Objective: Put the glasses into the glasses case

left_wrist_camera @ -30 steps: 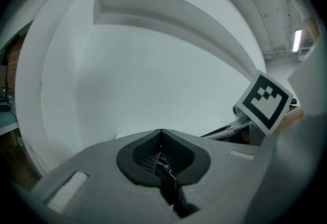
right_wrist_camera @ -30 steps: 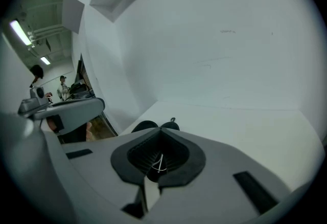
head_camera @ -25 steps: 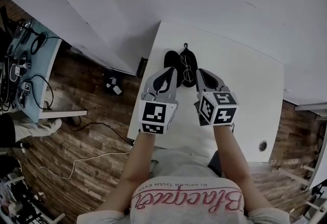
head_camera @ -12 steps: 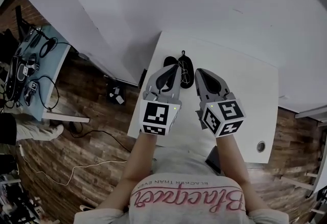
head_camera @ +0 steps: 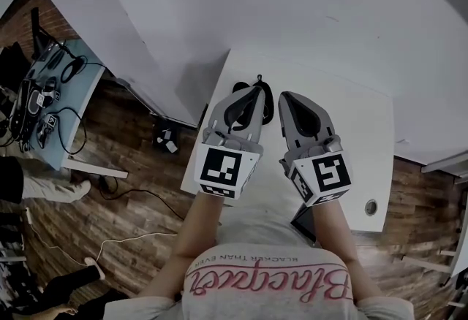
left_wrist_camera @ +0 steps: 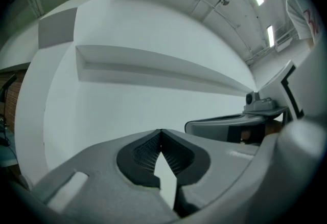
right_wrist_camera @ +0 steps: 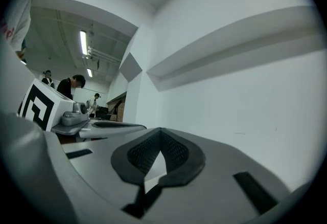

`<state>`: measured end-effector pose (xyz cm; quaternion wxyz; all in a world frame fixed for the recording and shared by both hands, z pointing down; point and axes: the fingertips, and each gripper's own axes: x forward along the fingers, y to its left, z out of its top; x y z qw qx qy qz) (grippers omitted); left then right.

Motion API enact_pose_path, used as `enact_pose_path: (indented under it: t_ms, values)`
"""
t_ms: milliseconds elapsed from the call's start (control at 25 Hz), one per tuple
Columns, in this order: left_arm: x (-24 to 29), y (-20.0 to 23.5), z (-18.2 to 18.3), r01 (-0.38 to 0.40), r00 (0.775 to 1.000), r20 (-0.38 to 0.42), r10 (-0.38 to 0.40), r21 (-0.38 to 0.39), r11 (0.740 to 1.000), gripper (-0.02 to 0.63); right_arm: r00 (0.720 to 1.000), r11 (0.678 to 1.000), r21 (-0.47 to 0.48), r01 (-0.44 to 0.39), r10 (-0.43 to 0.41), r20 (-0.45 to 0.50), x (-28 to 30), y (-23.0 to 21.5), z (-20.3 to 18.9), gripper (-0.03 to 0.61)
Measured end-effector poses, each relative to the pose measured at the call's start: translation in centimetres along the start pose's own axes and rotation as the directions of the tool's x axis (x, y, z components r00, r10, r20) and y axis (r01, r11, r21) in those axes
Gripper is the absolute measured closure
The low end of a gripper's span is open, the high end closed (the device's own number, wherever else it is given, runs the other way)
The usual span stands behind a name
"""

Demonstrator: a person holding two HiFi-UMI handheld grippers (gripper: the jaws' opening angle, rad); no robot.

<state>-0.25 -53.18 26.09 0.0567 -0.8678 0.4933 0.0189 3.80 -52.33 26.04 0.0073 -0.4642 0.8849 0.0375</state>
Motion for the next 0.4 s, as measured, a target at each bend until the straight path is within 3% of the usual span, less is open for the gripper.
enact_pose_path:
  t_ms: [400]
  values:
    - [-1.0,-0.3,2.1,-0.003,0.999,0.049,0.001,0.026,1.000,0.609,0.997,0.993,-0.116,0.004,0.005,0.074,-0.9,1.4,3.4,0.569]
